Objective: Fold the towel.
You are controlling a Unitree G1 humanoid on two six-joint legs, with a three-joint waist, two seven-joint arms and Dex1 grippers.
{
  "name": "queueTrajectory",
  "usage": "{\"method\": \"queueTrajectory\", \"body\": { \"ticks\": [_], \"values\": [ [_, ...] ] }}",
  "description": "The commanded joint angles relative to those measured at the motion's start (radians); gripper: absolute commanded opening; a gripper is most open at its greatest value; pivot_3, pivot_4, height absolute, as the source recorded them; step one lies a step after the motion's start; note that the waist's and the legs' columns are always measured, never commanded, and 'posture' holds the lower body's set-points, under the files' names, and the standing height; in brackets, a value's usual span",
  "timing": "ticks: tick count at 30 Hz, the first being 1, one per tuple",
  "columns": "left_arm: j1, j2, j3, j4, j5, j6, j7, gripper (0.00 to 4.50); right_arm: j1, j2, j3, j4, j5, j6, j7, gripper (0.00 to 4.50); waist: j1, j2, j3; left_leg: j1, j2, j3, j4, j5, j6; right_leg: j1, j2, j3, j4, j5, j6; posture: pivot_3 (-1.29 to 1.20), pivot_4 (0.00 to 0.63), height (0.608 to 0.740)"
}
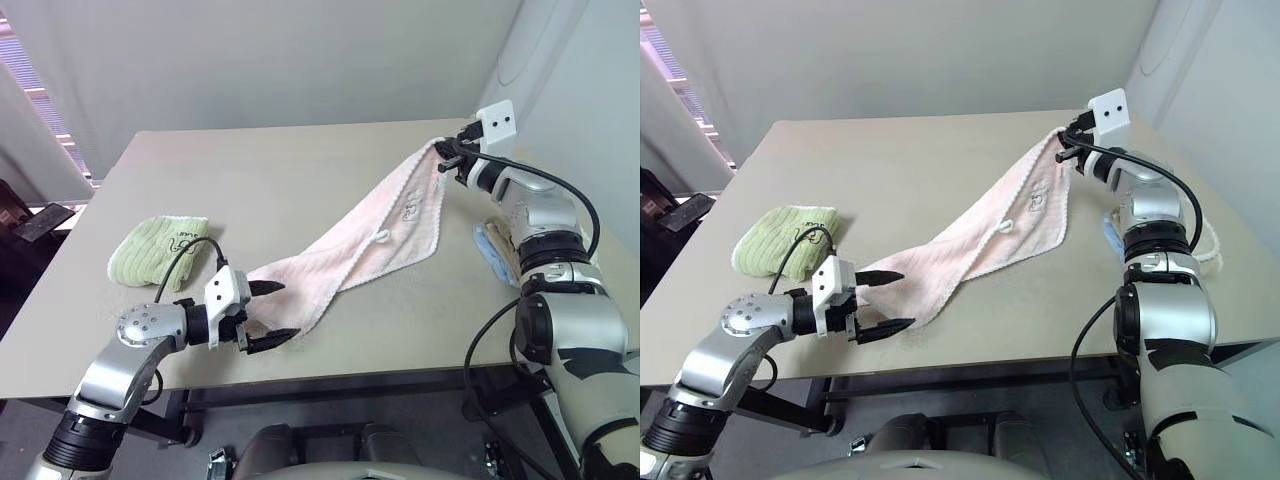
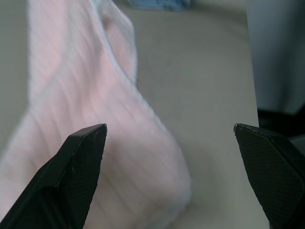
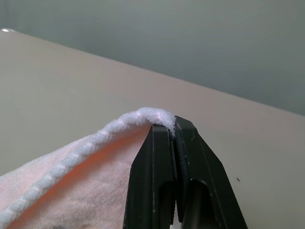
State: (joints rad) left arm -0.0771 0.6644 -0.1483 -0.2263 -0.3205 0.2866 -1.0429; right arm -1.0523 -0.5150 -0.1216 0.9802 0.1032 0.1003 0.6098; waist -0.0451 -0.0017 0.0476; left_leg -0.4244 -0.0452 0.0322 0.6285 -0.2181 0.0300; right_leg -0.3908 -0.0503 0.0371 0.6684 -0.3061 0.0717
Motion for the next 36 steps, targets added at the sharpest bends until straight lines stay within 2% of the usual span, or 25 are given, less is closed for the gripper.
{"method": "queueTrajectory", "body": {
  "ticks": [1,8,13,17,23,31,36],
  "values": [
    [-0.035,-0.007,-0.030,0.042,0.023,0.008,-0.009,4.50,-0.044,0.006,0.000,-0.009,-0.004,-0.032,-0.008,0.03,-0.001,0.000,0.000,0.000,0.000,0.000,0.000,0.000,0.000,0.000,0.000,0.000,0.000,0.000,0.000,0.00,0.000,0.730],
    [-0.115,-0.082,-0.063,0.090,0.018,0.099,0.013,4.50,-0.031,0.005,-0.005,-0.008,-0.004,-0.022,-0.015,0.03,0.001,0.000,0.000,0.000,0.000,0.000,0.001,0.000,0.000,0.000,0.000,0.000,0.000,0.001,0.003,0.00,0.000,0.730],
    [-0.137,-0.060,-0.102,0.079,0.031,0.148,-0.030,4.50,-0.023,0.008,-0.005,-0.020,-0.002,-0.017,-0.015,0.03,-0.001,0.000,0.000,0.000,0.000,0.000,0.001,0.000,0.000,0.000,0.000,0.000,0.001,0.002,0.003,0.00,0.000,0.730],
    [-0.150,-0.055,-0.095,0.049,0.026,0.098,-0.049,4.50,-0.017,0.011,0.001,-0.023,-0.007,-0.017,-0.013,0.03,-0.001,0.001,0.000,0.000,0.000,0.000,0.001,0.000,0.000,0.000,0.000,0.000,0.001,0.002,0.003,0.00,0.000,0.730],
    [-0.142,-0.015,-0.124,0.111,0.122,-0.032,-0.065,4.50,-0.047,0.017,-0.030,-0.062,0.028,-0.012,-0.009,0.03,0.000,0.001,0.000,0.000,0.000,0.000,0.001,0.000,0.000,0.000,0.000,0.000,0.001,0.001,0.002,0.00,0.000,0.730],
    [-0.135,-0.048,-0.131,0.132,0.169,-0.185,-0.054,4.50,-0.077,0.013,-0.035,-0.152,0.046,0.027,-0.045,0.03,0.000,0.001,0.000,0.000,0.000,0.000,0.001,0.000,0.000,-0.001,0.000,0.000,0.001,0.001,0.003,0.00,0.000,0.730],
    [-0.156,-0.082,-0.125,0.180,0.185,-0.272,-0.035,4.50,-0.081,0.036,-0.034,-0.285,0.071,0.097,-0.065,0.03,0.001,0.001,0.000,0.000,0.000,0.000,0.001,0.000,0.000,-0.001,0.000,0.000,0.001,0.001,0.003,0.00,0.000,0.730]
  ]
}}
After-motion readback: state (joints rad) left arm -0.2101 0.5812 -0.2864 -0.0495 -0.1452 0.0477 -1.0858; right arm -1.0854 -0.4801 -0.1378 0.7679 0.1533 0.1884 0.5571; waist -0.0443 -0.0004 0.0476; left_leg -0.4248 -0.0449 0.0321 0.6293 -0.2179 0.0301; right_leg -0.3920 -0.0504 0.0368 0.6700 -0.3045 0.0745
